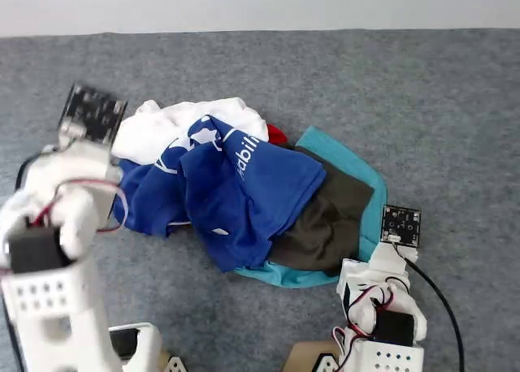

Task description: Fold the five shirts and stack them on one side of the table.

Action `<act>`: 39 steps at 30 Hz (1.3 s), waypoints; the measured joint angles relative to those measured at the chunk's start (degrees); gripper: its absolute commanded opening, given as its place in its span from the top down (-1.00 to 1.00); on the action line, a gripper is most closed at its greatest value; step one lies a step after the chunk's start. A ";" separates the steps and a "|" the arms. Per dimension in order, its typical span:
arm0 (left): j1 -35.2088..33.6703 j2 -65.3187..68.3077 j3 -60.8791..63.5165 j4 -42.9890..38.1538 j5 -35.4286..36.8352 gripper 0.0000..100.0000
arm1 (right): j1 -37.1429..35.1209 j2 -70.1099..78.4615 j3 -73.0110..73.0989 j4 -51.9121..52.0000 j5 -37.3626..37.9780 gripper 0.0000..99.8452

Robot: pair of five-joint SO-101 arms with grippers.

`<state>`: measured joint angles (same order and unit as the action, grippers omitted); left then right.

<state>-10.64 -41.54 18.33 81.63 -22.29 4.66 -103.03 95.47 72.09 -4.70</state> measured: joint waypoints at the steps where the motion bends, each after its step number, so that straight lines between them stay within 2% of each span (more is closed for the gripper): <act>1: 1.23 3.78 -4.13 2.81 0.44 0.99 | 0.00 0.00 0.00 0.00 0.00 0.98; 5: 4.92 21.63 -22.59 14.51 0.97 0.94 | 0.00 0.00 0.00 0.00 0.00 0.98; 10: 6.86 38.77 -40.97 17.14 -0.79 0.49 | 0.00 0.00 0.00 0.00 0.00 0.98; 14: 10.20 44.31 -43.25 17.32 -4.13 0.36 | 0.00 0.00 0.00 0.00 0.00 0.98; 22: 13.36 51.60 -43.25 17.32 -8.44 0.31 | 0.00 0.00 0.00 0.00 0.00 0.98; 26: 13.36 56.79 -43.25 17.23 -9.58 0.31 | 0.00 0.00 0.00 0.00 0.00 0.98; 33: 13.36 65.93 -43.25 9.93 -9.58 0.33 | 0.00 0.00 0.00 0.00 0.00 0.98; 36: 13.36 70.07 -43.25 6.33 -9.58 0.53 | 0.00 0.00 0.00 0.00 0.00 0.98; 39: 13.36 74.11 -43.34 5.45 -9.41 0.93 | 0.00 0.00 0.00 0.00 0.00 0.98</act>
<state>2.73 32.57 -25.01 87.08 -31.69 4.66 -103.03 95.47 72.09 -4.70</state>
